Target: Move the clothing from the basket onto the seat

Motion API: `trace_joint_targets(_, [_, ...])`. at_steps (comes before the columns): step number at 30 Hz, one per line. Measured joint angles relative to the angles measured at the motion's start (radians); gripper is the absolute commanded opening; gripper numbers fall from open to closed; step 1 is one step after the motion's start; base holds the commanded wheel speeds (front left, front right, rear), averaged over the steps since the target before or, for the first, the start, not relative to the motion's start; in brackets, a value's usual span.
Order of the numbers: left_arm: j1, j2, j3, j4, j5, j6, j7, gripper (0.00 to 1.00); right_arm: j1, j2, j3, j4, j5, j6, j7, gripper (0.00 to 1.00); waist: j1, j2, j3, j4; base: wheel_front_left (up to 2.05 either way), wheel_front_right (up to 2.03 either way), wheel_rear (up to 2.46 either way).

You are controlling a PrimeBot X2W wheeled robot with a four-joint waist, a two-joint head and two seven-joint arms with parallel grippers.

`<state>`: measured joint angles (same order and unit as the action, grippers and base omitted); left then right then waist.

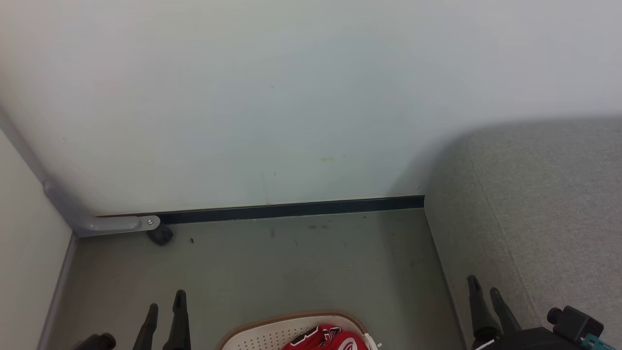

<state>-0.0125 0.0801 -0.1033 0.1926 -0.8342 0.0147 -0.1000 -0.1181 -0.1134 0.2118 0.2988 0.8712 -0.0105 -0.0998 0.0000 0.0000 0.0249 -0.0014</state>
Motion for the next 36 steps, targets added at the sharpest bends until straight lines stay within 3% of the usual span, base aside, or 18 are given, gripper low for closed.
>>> trace_joint_targets(13, [0.000, 0.017, -0.041, 0.007, 0.228, 0.034, -0.045, 1.00, -0.018, -0.020, 0.086, 0.009, -0.187, -0.035, -0.049, 1.00, 0.0000, 0.0000, 0.002, 0.000, 0.00, 0.00, 0.00])
trace_joint_targets(36, [0.000, 0.028, -0.095, 0.022, 0.539, 0.091, -0.132, 1.00, -0.027, -0.050, 0.198, 0.017, -0.466, -0.088, -0.132, 1.00, 0.0000, 0.0000, -0.003, -0.004, 0.00, 0.00, 0.00])
